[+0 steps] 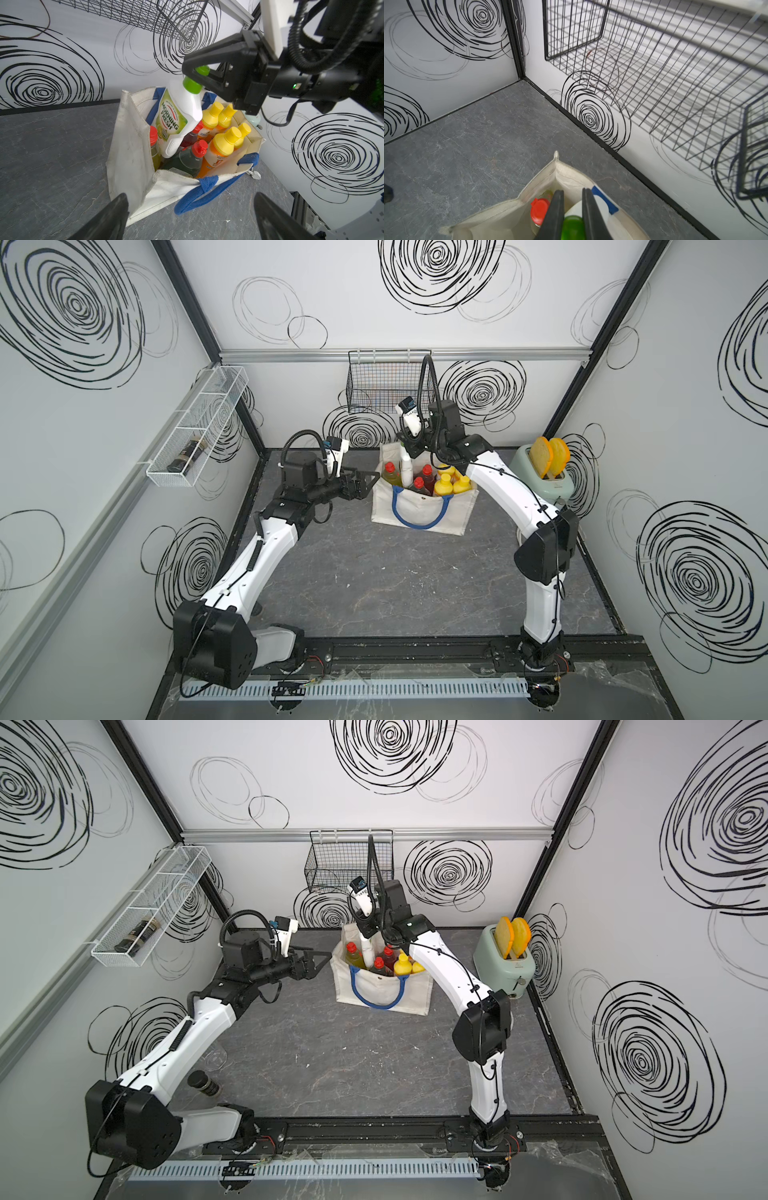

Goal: Pack dish soap into the shopping bag
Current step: Place the bottle of dish soap in the shopping bag.

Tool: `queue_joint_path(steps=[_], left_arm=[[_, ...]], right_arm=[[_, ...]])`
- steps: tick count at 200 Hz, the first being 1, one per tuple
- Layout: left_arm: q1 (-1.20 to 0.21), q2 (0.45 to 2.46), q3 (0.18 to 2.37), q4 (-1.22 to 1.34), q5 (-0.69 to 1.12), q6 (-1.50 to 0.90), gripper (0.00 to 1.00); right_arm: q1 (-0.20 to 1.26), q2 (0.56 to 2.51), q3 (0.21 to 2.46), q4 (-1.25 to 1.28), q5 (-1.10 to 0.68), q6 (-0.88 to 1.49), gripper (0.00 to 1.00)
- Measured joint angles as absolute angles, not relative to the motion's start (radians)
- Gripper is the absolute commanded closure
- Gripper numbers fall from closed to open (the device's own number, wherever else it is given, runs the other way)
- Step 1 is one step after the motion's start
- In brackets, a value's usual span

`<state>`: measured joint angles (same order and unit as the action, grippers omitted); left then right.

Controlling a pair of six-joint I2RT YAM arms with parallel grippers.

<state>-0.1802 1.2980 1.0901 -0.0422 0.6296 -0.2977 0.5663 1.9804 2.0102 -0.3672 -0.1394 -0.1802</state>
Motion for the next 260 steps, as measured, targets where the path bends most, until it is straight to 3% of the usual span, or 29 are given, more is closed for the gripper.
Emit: queue_joint_path(steps=[46,260], left_arm=[[-0.180,1.298,1.090,-0.041,0.632,-0.300,0.04],[-0.183,1.302,1.090,-0.042,0.631,-0.300,0.04]], right_arm=[[0.560,1.950,1.840,-0.278,-0.137,-0.163,1.00],[0.546,1.884,1.622,-0.091,-0.094,-0.147,0.98]])
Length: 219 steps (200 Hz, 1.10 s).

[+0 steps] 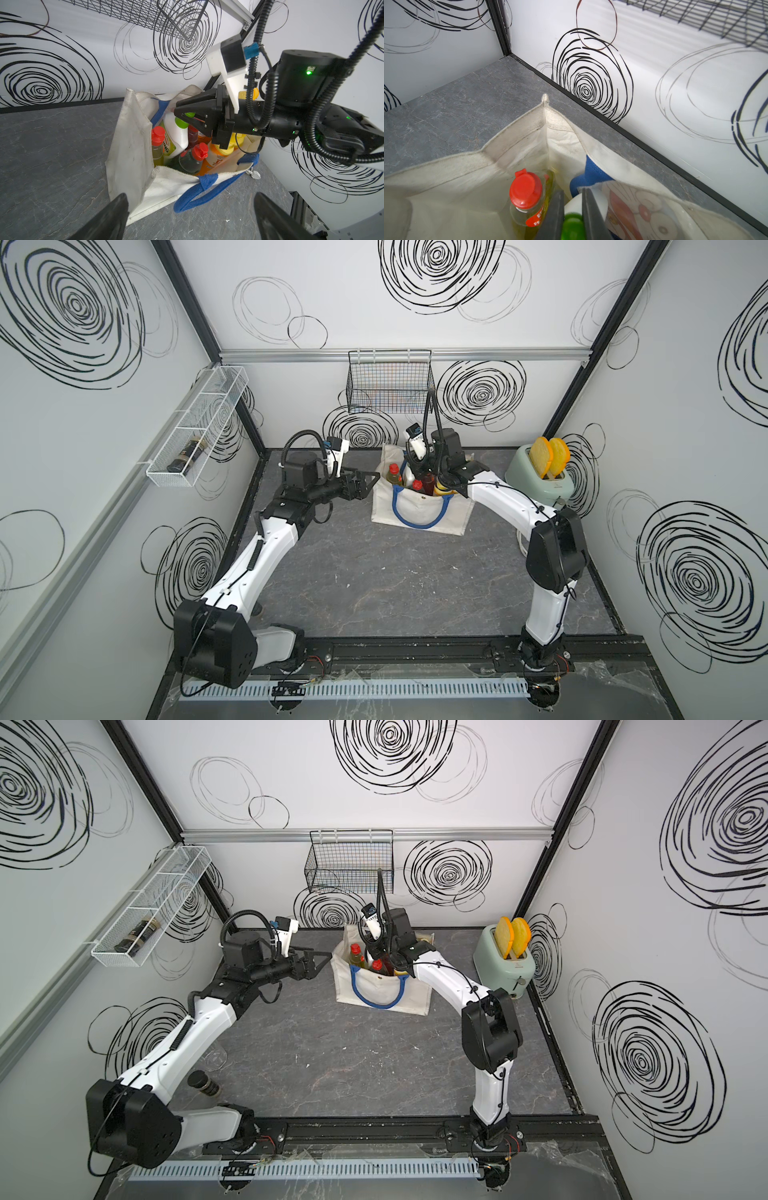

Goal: Pack dish soap into the shopping bag
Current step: Place the bottle of dish soap in the shopping bag.

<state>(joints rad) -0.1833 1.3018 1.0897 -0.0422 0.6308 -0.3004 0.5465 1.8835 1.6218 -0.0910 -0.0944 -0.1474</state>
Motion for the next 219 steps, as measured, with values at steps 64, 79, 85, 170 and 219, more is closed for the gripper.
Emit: queue_joint_path(steps=[64,79,85,170,219], left_arm=[[-0.185,1.302,1.090,-0.042,0.630,-0.300,0.04],[-0.186,1.302,1.090,-0.042,0.630,-0.300,0.04],[-0.187,1.302,1.090,-0.042,0.630,-0.300,0.04],[-0.190,1.302,1.088,-0.042,0.630,-0.300,0.04],[-0.190,1.302,1.088,-0.043,0.629,-0.300,0.04]], right_arm=[[0.605,1.808,1.616,-0.104,-0.034,-0.166,0.97],[0.612,1.804,1.616,-0.103,-0.029,-0.169,0.98],[0.614,1.804,1.615,-0.104,-0.028,-0.169,0.98],[0.607,1.809,1.542,-0.086,-0.036,-0.173,0.98],[0.586,1.865,1.565,-0.067,-0.056,-0.168,0.91]])
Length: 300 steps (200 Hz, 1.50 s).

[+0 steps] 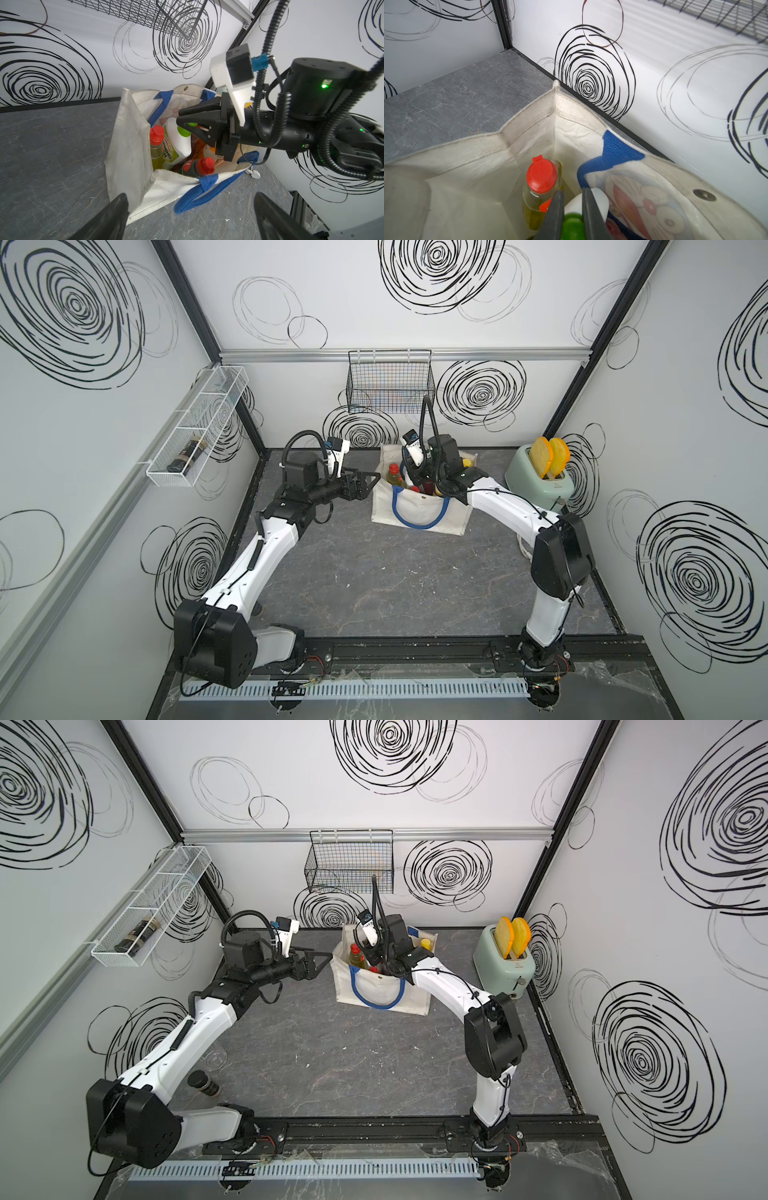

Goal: Pack dish soap into the shopping bag
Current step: Place the bottle of dish soap in the shopping bag.

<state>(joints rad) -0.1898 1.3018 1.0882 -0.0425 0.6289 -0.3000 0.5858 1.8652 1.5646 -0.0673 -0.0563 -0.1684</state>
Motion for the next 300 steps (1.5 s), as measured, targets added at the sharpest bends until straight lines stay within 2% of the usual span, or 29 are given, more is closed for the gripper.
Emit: queue_joint_path(steps=[22,47,67,83,100,152,199,233,300], left_arm=[[-0.190,1.302,1.088,-0.043,0.628,-0.300,0.04],[-0.190,1.303,1.088,-0.043,0.628,-0.300,0.04],[-0.190,1.306,1.088,-0.043,0.628,-0.300,0.04],[-0.190,1.310,1.088,-0.043,0.628,-0.300,0.04],[-0.190,1.314,1.088,-0.043,0.628,-0.300,0.04],[-0.190,1.317,1.088,-0.043,0.628,-0.300,0.04],[-0.190,1.317,1.088,-0.043,0.628,-0.300,0.04],[-0.190,1.317,1.088,-0.043,0.628,-0.300,0.04],[-0.190,1.317,1.088,-0.043,0.628,-0.300,0.04]], right_arm=[[0.577,1.900,1.575,-0.057,-0.066,-0.161,0.87],[0.576,1.921,1.579,-0.047,-0.076,-0.152,0.73],[0.574,1.931,1.589,-0.045,-0.081,-0.150,0.72],[0.573,1.933,1.591,-0.044,-0.083,-0.143,0.64],[0.573,1.933,1.591,-0.044,-0.087,-0.138,0.61],[0.569,1.933,1.591,-0.044,-0.095,-0.140,0.32],[0.568,1.932,1.591,-0.046,-0.095,-0.138,0.27],[0.567,1.931,1.591,-0.052,-0.090,-0.141,0.16],[0.549,1.908,1.591,-0.112,-0.089,-0.125,0.06]])
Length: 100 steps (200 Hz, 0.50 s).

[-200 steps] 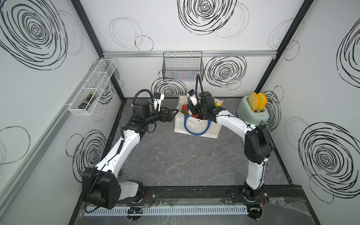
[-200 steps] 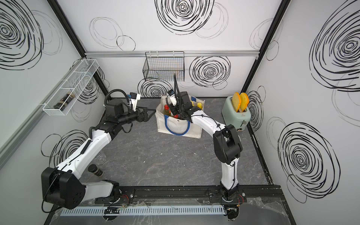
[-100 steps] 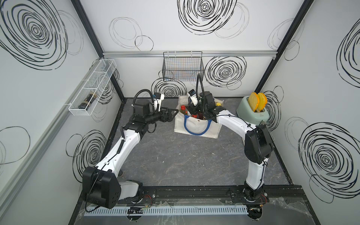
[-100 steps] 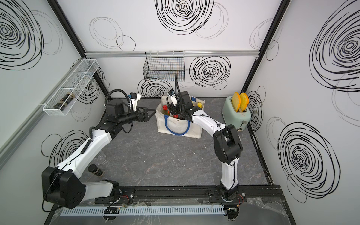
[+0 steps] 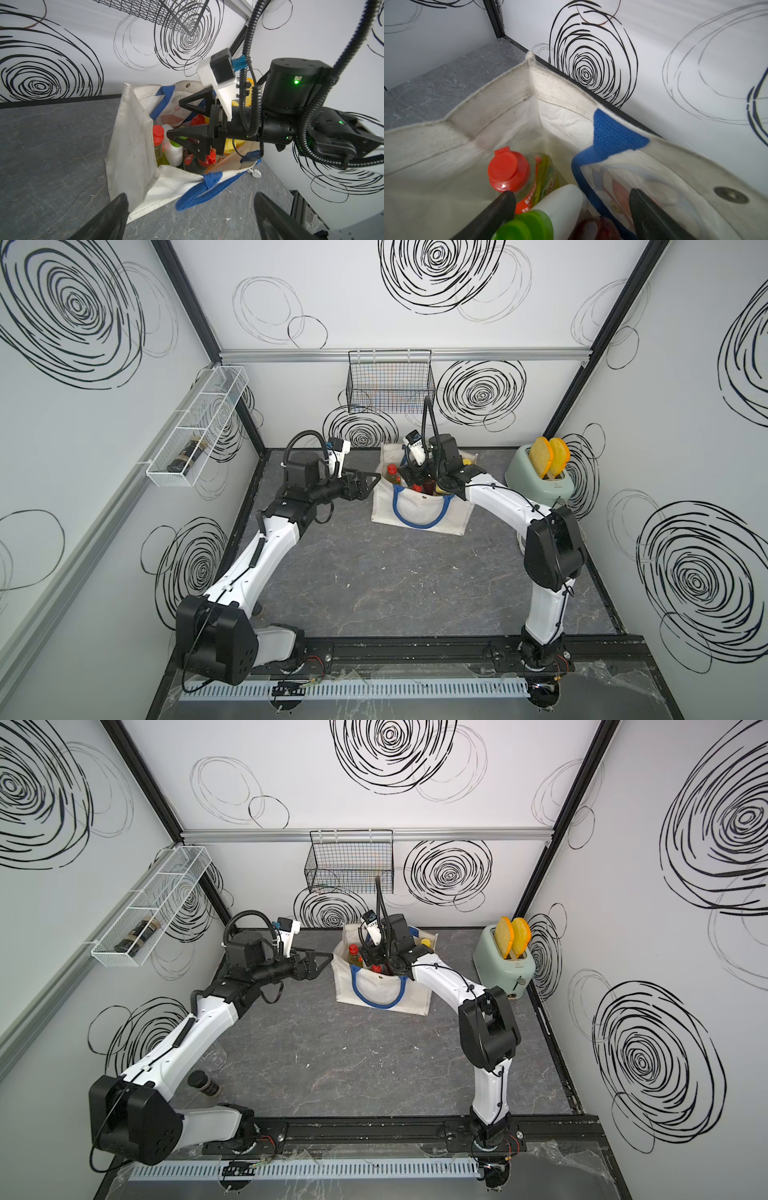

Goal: Pack dish soap into the shopping bag
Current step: Place the bottle of dish soap in the shopping bag.

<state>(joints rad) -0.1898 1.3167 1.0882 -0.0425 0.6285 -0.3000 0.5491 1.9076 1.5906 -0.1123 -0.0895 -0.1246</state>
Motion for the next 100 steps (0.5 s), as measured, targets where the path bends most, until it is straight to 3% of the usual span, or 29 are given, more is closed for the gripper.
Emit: queue_joint_path(steps=[47,100], left_arm=[[-0.190,1.317,1.088,-0.043,0.628,-0.300,0.04],[-0.190,1.317,1.088,-0.043,0.628,-0.300,0.04]], right_arm=[[0.539,1.898,1.643,-0.218,-0.116,-0.104,0.00],[0.530,1.861,1.738,-0.236,-0.196,-0.071,0.02]])
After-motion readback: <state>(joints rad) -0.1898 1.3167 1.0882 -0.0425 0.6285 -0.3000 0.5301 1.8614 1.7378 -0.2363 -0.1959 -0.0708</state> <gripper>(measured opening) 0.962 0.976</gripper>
